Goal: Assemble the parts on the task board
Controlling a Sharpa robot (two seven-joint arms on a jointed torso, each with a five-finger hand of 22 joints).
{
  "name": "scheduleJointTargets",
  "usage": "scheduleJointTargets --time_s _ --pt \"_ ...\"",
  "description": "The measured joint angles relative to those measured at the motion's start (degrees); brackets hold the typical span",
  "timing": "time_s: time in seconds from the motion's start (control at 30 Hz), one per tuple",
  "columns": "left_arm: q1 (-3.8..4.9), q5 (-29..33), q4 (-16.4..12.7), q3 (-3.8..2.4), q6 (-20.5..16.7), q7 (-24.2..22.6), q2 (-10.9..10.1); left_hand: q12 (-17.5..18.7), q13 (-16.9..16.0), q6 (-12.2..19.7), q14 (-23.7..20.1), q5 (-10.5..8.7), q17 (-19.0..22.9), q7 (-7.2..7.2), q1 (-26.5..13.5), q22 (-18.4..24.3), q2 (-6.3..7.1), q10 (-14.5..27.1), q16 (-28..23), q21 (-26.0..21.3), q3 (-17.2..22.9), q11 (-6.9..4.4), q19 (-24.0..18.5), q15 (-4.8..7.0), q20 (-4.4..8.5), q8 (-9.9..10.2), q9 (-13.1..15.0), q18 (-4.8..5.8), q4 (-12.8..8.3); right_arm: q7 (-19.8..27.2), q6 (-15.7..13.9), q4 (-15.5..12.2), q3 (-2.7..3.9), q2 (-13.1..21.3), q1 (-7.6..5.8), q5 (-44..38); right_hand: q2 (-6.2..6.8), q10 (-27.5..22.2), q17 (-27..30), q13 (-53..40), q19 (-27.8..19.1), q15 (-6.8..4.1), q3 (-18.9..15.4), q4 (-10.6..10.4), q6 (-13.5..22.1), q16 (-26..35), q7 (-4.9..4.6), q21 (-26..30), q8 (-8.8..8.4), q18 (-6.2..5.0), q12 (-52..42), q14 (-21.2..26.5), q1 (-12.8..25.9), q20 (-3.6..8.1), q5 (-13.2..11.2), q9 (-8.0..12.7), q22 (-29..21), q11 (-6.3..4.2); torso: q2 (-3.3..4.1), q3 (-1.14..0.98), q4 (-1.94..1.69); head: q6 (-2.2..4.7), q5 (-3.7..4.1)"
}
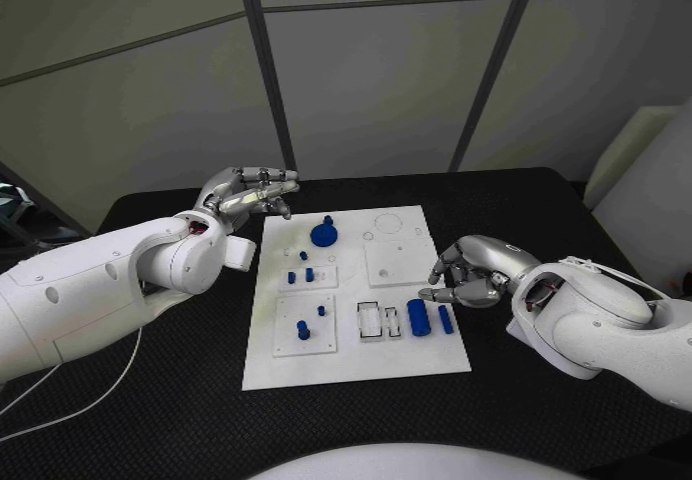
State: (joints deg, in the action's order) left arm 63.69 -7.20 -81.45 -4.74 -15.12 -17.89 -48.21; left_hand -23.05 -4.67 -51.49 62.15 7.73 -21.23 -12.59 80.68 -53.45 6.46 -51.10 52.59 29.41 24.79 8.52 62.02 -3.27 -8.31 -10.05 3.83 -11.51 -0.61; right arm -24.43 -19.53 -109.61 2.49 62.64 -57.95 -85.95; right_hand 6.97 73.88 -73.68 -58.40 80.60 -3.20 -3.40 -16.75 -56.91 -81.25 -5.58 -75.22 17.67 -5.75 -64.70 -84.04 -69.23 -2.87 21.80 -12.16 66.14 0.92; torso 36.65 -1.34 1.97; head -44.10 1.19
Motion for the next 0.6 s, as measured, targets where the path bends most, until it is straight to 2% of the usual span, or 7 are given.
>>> scheduleJointTargets --time_s 0.07,0.2,0.6 --pt "-0.01 0.0 0.0 0.02 0.0 0.0 0.0 0.0 0.0 0.0 0.0 0.0 0.0 0.0 0.0 0.0 0.0 0.0 0.0 0.0 -0.2 0.0 0.0 0.0 0.0 0.0 0.0 -0.01 0.2 -1.6 0.4 0.2 -0.03 -0.3 0.36 -0.3 -0.13 0.0 0.0 -0.5 0.0 0.0 -0.9 0.0 0.4 0.0 -0.05 -0.1 0.53 0.0 -0.2 0.0 0.3 0.0 0.0 -0.3 0.1 0.0 -0.05 -0.01 0.05 -0.21 0.3" --pt "-0.01 0.0 -0.1 0.02 0.1 0.0 -0.1 0.0 0.0 0.0 0.0 0.0 0.0 0.0 0.0 0.0 0.0 0.0 0.0 0.0 -0.2 0.0 0.0 0.0 0.0 0.0 0.0 0.0 0.2 -3.5 1.2 0.5 -0.03 -0.8 0.98 -1.2 -0.29 0.0 -0.2 -1.3 0.0 0.0 -1.7 0.0 1.0 0.0 -0.06 -0.1 1.12 -0.01 -0.7 0.0 0.6 0.0 0.0 -0.8 0.2 0.0 -0.12 -0.03 0.13 -0.6 0.43" --pt "-0.03 0.0 -0.2 0.02 0.2 0.0 -0.4 0.0 0.0 0.0 0.0 0.0 0.0 0.0 0.0 0.0 0.0 0.0 0.0 0.0 -0.2 0.0 0.0 0.0 0.0 0.0 0.0 0.0 0.2 -6.0 3.4 2.3 -0.11 -3.5 3.21 -3.2 -1.27 -0.2 -0.3 -2.1 0.0 0.0 -3.1 -0.1 1.7 0.0 -0.11 -0.1 2.45 -0.01 -0.9 0.0 1.5 0.0 0.0 -1.5 0.3 0.2 -0.18 -0.02 0.23 -1.46 0.07"
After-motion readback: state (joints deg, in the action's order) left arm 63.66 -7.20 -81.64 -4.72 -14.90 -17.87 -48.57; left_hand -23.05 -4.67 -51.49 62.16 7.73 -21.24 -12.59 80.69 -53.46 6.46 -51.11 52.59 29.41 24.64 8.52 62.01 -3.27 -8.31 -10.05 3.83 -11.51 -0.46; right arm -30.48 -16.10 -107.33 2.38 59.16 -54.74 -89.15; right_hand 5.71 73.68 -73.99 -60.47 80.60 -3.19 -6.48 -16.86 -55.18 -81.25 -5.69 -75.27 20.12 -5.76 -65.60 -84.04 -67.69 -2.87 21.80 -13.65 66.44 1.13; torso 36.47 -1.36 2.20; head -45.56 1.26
